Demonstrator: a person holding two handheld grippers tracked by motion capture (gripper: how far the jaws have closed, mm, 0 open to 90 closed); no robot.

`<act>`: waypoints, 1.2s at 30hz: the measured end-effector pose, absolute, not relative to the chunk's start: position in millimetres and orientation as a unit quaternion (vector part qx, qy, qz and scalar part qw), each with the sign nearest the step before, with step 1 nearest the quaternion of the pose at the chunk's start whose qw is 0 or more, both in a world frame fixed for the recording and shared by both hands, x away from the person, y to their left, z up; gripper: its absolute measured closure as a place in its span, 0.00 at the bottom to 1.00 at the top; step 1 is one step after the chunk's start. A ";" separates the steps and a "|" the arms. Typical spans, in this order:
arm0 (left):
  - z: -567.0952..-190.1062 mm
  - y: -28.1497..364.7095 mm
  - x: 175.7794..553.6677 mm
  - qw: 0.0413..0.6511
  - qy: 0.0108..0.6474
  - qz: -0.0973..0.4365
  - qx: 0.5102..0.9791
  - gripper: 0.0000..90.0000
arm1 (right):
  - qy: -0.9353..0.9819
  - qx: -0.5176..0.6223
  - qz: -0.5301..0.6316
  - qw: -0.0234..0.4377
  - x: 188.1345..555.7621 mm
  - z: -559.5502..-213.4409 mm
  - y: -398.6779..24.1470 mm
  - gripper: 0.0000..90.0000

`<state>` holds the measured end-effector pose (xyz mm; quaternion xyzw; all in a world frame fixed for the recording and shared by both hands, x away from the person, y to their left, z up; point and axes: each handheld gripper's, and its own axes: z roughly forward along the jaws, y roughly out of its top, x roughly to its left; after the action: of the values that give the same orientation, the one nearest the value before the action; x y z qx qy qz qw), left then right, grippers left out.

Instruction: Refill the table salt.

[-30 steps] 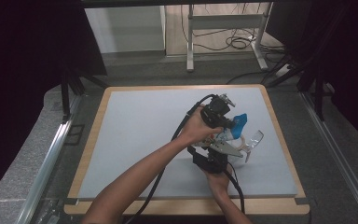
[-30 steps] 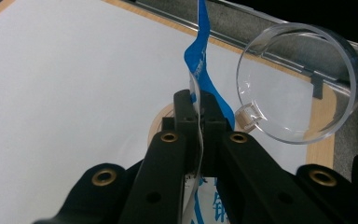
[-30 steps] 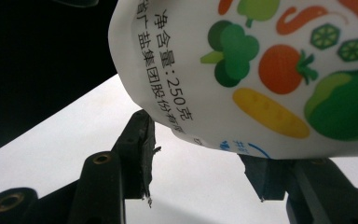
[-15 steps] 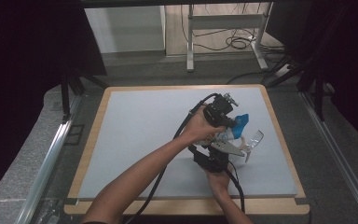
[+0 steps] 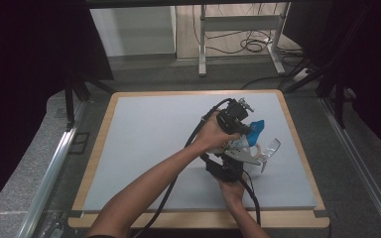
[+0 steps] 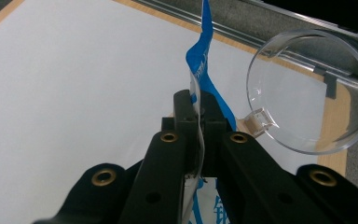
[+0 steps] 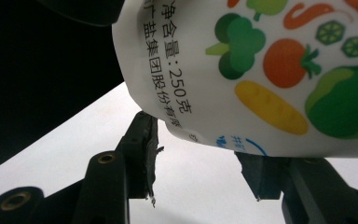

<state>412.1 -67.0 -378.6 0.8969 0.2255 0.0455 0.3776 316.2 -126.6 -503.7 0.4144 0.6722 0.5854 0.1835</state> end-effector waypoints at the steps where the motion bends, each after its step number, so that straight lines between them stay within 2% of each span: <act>1: -378.7 -67.0 412.3 0.377 0.224 0.045 0.898 0.99 | 0.673 0.415 0.585 0.183 316.3 -504.0 -126.6 0.57; 36: -377.4 -65.8 411.6 0.378 0.222 0.039 0.898 0.99 | 0.672 0.412 0.586 0.186 315.1 -504.4 -125.6 0.57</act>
<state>411.6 -65.8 -377.4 0.8982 0.2216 0.0387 0.3777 315.1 -125.6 -504.4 0.4124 0.6719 0.5865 0.1858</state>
